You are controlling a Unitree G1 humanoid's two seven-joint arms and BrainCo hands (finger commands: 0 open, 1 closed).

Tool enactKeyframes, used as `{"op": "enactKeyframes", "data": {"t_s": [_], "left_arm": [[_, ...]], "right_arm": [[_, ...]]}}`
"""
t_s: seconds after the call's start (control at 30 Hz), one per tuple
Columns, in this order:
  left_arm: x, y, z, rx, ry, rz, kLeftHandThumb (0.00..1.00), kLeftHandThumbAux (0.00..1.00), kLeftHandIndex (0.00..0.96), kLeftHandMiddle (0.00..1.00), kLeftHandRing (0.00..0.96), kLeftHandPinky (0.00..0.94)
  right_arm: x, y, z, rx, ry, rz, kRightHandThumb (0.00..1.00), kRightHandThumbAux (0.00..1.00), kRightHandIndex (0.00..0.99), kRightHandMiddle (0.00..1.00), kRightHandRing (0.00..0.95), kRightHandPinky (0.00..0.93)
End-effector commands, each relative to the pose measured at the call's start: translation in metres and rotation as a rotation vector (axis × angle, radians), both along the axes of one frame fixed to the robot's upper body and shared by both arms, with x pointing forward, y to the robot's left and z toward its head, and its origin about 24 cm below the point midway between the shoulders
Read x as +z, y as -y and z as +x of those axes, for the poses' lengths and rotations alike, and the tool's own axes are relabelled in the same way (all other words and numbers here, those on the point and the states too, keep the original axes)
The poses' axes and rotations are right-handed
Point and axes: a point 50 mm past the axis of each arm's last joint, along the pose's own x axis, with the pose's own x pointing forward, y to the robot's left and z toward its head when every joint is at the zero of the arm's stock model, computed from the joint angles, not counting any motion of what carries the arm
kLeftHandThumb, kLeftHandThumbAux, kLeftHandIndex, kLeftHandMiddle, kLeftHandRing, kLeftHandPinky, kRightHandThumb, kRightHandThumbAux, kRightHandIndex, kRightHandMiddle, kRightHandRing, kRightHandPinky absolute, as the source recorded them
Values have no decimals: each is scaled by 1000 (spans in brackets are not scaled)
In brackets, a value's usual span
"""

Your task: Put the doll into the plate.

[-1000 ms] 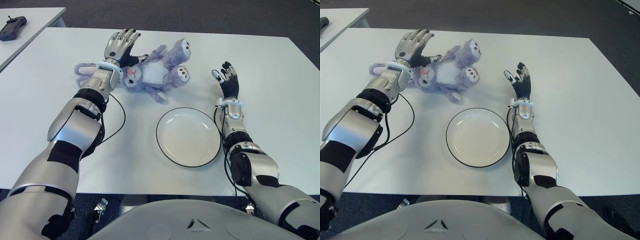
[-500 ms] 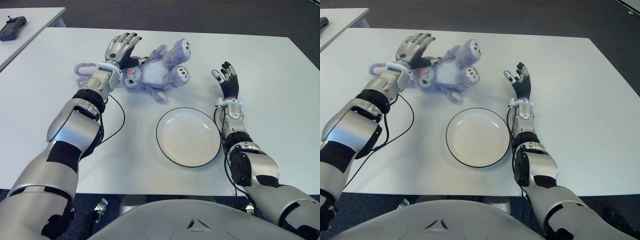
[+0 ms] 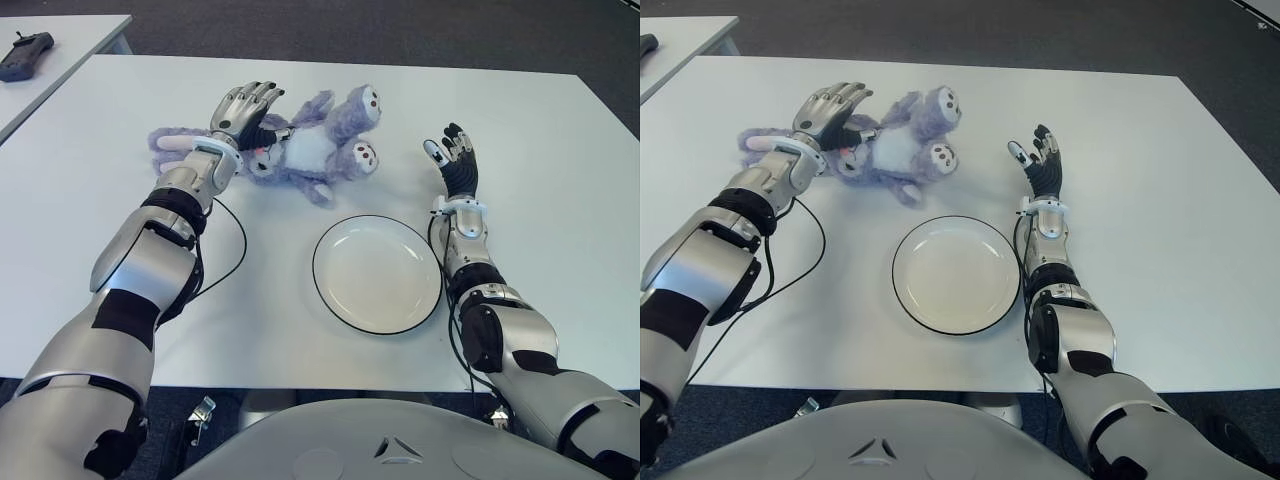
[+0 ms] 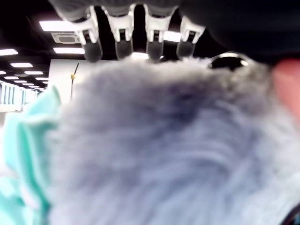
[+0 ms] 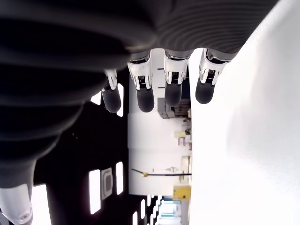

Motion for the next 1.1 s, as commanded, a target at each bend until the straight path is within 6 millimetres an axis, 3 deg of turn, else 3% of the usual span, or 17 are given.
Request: {"op": "enactKeyframes", "data": {"t_s": [0.03,1.1], "left_arm": [[-42,-5,-20,-40,-206,16,251,186,0,0,0,0],[-58,-3,-42,-167,-304,-8,235,204,0,0,0,0]], "right_arm": [[-151,-9,-140,-78,-620,130,0,603,82,89,47,2],[-151,-10,-139,-96,-614,141,0,615,73,85,51,20]]}}
